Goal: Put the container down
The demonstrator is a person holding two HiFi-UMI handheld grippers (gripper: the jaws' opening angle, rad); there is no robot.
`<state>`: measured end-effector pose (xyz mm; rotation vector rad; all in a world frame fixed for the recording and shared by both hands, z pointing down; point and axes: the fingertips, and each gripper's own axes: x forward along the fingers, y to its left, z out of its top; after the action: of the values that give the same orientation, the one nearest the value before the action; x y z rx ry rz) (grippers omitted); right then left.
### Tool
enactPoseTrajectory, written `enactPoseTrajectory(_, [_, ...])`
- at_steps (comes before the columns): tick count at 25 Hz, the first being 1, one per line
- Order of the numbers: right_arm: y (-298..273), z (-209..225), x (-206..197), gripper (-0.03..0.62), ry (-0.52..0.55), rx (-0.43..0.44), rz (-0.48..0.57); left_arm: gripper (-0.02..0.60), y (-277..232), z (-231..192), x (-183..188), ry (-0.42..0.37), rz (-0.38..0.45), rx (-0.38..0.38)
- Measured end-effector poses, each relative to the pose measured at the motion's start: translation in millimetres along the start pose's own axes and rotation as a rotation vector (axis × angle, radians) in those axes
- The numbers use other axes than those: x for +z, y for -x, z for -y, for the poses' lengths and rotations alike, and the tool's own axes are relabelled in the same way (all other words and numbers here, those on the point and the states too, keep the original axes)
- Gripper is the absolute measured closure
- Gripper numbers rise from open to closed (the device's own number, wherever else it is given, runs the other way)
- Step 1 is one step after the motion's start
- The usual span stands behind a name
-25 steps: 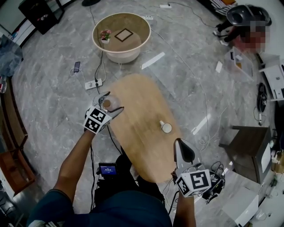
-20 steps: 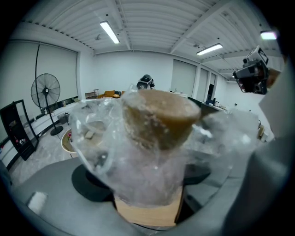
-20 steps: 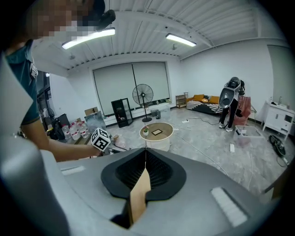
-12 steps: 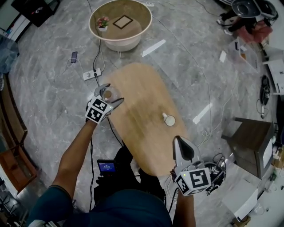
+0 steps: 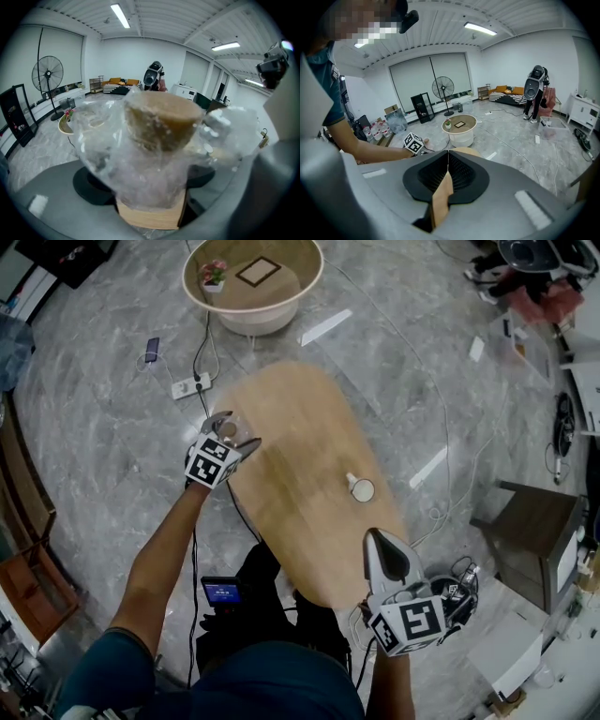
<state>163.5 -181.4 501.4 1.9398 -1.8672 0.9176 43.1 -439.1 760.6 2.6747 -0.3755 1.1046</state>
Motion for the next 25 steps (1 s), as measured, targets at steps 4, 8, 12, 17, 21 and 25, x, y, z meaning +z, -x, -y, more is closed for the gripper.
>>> enactPoseTrajectory(4, [-7,4,-10,0.583,-0.011,-0.003,-0.026,0.178,-17,-6,-14,0.022,-0.021,0.002])
enactPoseTrajectory(8, [-13,11,-17,0.583,-0.020,-0.003,-0.051,0.178,-35,-8,-26,0.036,-0.044,0.000])
enactPoseTrajectory(12, [-21,16,-23,0.583,-0.049,-0.006,-0.058,0.178,-51,-13,-38,0.046,-0.061,-0.001])
enactPoseTrajectory(17, [-26,24,-33,0.583,-0.090,-0.009,-0.063,0.178,-74,-12,-52,0.048,-0.086,-0.012])
enactPoseTrajectory(21, [-33,29,-44,0.583,-0.119,-0.008,-0.068,0.178,-95,-15,-64,0.048,-0.106,-0.012])
enactPoseTrajectory(25, [-33,39,-66,0.583,-0.104,-0.035,-0.140,0.178,-114,-14,-77,0.044,-0.126,-0.015])
